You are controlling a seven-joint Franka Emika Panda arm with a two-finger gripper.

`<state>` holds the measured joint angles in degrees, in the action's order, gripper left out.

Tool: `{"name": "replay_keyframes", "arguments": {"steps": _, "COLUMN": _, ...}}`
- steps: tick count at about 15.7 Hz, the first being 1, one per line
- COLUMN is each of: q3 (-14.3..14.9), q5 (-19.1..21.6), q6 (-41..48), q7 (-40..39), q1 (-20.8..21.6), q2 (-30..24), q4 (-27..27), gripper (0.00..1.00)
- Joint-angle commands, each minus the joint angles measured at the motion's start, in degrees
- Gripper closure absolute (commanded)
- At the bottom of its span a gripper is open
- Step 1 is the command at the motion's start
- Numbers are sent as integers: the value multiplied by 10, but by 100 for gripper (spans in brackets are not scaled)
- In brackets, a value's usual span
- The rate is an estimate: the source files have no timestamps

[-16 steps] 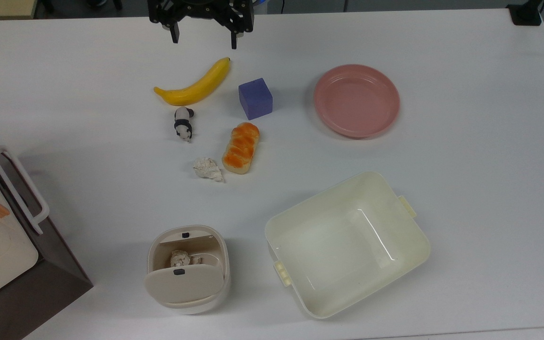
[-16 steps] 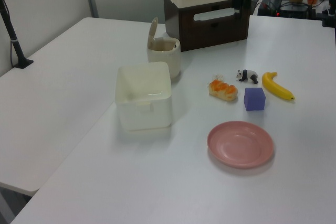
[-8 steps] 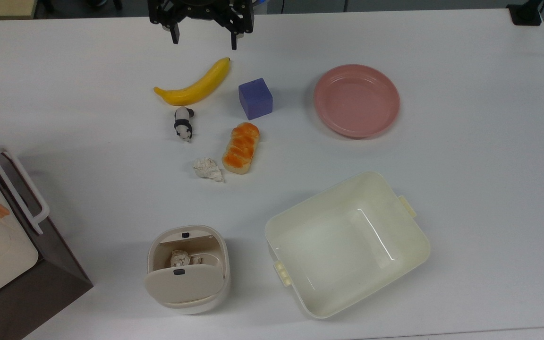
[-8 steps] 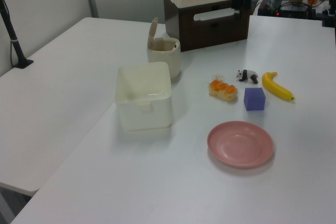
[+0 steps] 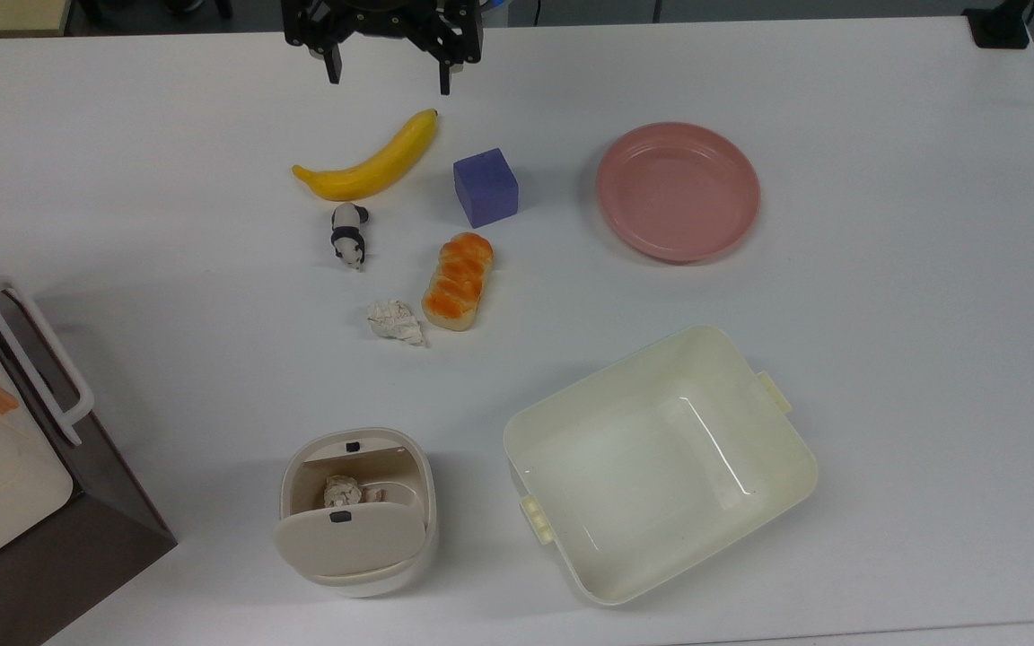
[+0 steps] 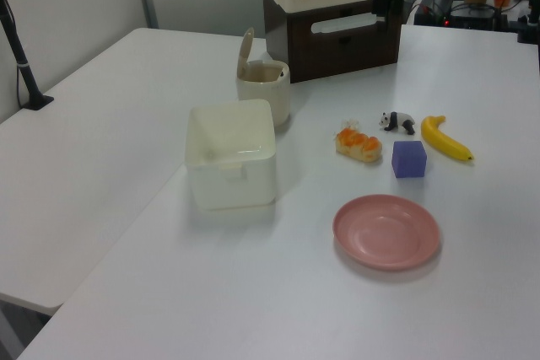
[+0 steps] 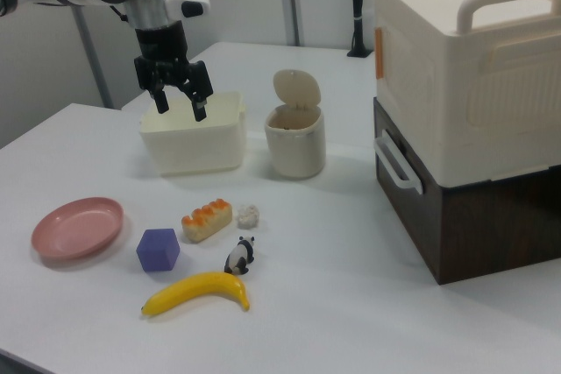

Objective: Close the trash can

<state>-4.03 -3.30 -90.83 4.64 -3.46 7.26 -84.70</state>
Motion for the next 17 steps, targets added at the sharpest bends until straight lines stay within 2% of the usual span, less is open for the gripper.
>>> {"name": "replay_keyframes", "arguments": {"steps": 1, "q3": 4, "q5": 9, "q6": -10, "q7": -16, "q1": 5, "q2": -5, "q4": -9, "gripper": 29}}
{"name": "replay_keyframes", "arguments": {"steps": 4, "q3": 4, "q5": 9, "q6": -10, "q7": -17, "q1": 5, "q2": -4, "q4": -10, "gripper": 58}}
{"name": "replay_keyframes", "arguments": {"steps": 6, "q3": 4, "q5": 10, "q6": -10, "q7": -29, "q1": 5, "q2": -4, "q4": -10, "gripper": 82}}
{"name": "replay_keyframes", "arguments": {"steps": 7, "q3": 4, "q5": 10, "q6": -10, "q7": -38, "q1": 5, "q2": -4, "q4": -10, "gripper": 97}}
{"name": "replay_keyframes", "arguments": {"steps": 8, "q3": 4, "q5": 10, "q6": -10, "q7": -40, "q1": 5, "q2": -4, "q4": -10, "gripper": 100}}
{"name": "replay_keyframes", "arguments": {"steps": 14, "q3": 4, "q5": 9, "q6": -11, "q7": -43, "q1": 6, "q2": 0, "q4": -10, "gripper": 100}}
{"name": "replay_keyframes", "arguments": {"steps": 17, "q3": 4, "q5": 8, "q6": -50, "q7": -42, "q1": 4, "q2": 7, "q4": -9, "gripper": 100}}
